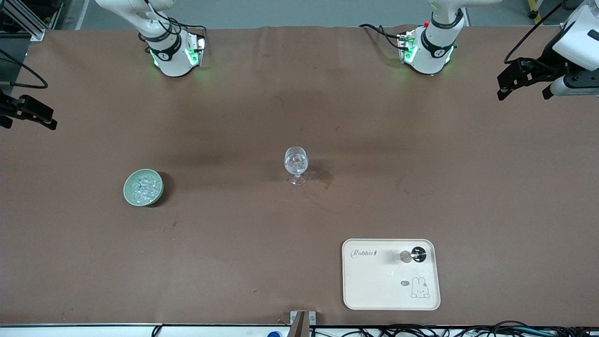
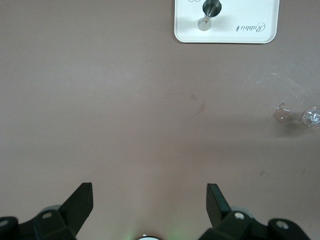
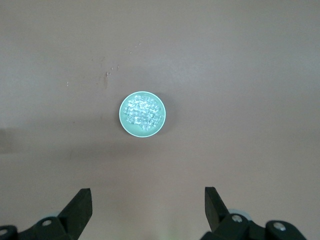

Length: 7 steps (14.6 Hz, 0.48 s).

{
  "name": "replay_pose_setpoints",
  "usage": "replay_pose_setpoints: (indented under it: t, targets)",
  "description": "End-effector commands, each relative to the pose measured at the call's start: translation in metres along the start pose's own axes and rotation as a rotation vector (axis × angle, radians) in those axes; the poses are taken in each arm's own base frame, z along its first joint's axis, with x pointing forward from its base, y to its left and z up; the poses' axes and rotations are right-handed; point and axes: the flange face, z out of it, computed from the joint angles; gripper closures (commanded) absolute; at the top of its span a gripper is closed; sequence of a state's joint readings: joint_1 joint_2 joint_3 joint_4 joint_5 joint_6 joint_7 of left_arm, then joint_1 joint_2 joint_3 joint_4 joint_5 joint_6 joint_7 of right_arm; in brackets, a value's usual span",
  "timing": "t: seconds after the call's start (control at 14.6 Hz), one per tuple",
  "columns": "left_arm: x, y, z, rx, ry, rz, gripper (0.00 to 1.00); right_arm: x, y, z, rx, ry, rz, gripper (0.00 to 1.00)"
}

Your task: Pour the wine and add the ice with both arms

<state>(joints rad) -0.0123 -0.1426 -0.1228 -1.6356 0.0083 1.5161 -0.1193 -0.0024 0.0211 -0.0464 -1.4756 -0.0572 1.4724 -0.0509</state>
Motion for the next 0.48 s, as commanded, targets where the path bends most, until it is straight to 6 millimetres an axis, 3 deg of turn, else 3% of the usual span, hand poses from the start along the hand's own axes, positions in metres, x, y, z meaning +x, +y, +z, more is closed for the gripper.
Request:
replay_pose_setpoints:
  t: [0.0, 0.41]
  targets:
    - [0.005, -0.002, -0.003, -0.005, 0.01, -0.008, 0.0, -0.008, -0.006, -0.019, 0.032, -0.008, -0.053, 0.01]
    - [0.008, -0.004, -0.001, -0.007, 0.005, -0.009, 0.0, -0.015, -0.005, 0.001, 0.116, -0.064, -0.073, 0.01]
